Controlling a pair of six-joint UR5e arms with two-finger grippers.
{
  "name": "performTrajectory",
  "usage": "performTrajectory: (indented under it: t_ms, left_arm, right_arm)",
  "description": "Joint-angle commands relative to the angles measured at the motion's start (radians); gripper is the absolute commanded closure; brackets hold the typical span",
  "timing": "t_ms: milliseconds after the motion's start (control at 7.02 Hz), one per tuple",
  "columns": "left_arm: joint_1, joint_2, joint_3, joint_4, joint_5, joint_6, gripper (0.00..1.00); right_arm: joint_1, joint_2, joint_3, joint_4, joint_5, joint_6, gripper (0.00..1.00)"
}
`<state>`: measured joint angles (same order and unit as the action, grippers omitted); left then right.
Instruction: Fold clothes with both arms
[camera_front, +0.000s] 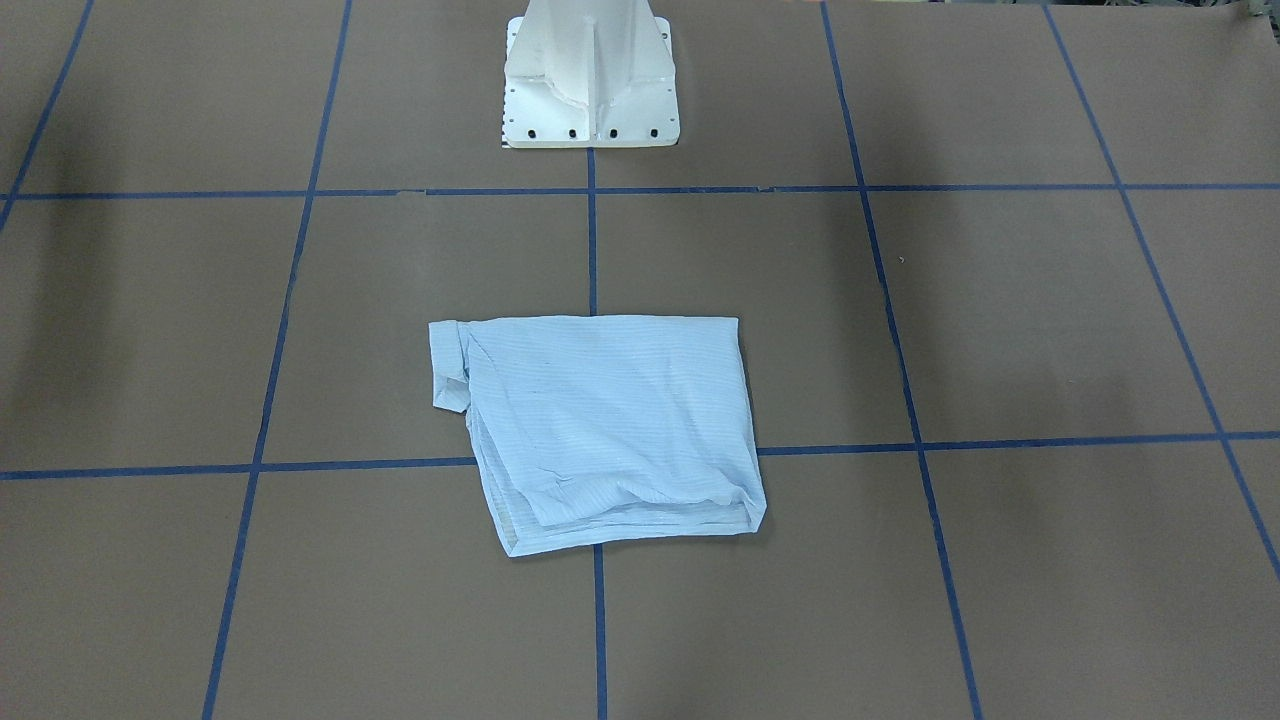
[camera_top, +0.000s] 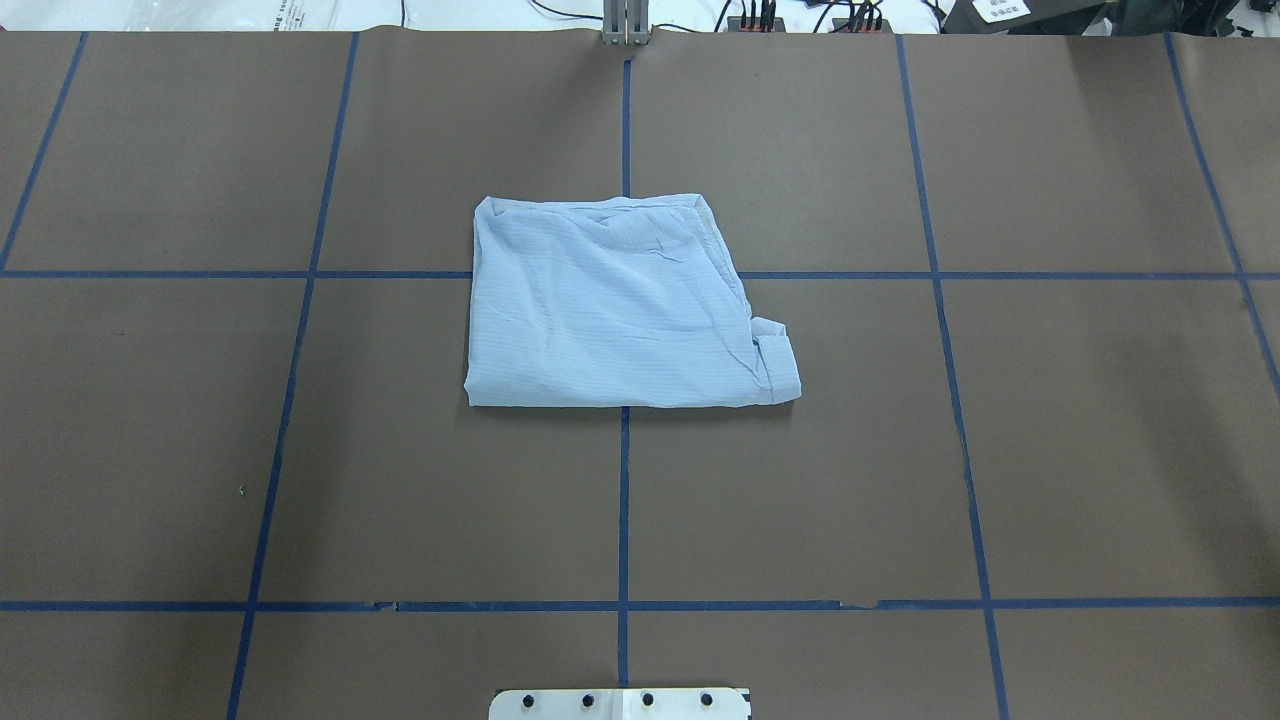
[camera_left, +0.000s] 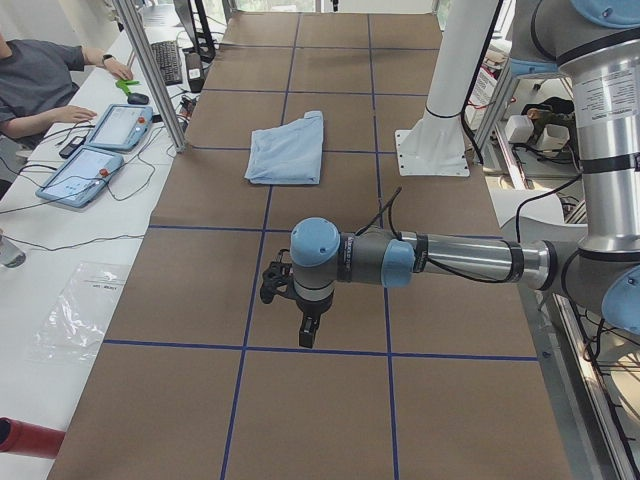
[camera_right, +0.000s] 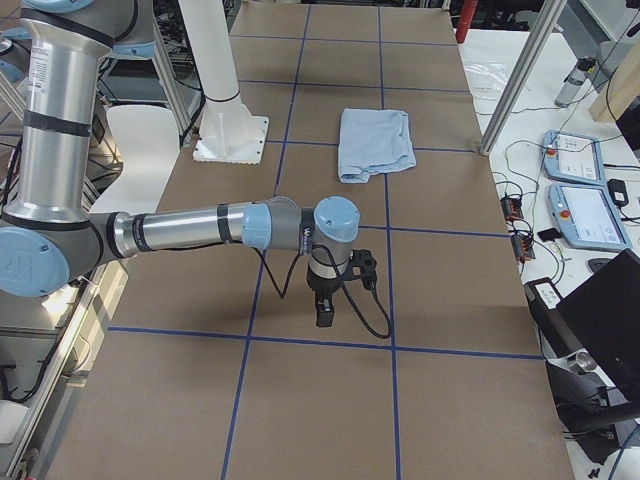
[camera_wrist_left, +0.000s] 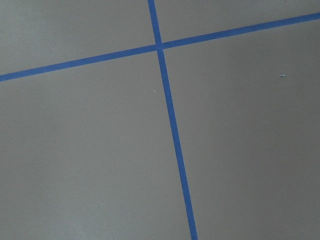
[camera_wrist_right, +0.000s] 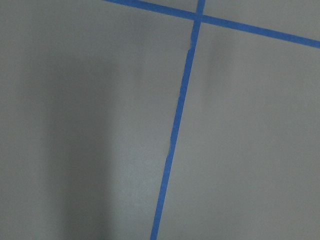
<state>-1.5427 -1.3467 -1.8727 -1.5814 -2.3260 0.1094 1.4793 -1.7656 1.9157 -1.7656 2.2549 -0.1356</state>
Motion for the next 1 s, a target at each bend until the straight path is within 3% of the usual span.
performTrajectory:
  t_ms: [0,855]
  left_arm:
    - [0.001,0.001,-0.016,0.0,0.005,0.001,0.0]
    - [0.001,0.011,-0.016,0.0,0.005,0.001,0.0]
  right_arm:
    - [0.003,0.0,0.005,0.0,0.0,0.001,0.0]
    - [0.009,0.005,0.012,0.0,0.002,0.01,0.0]
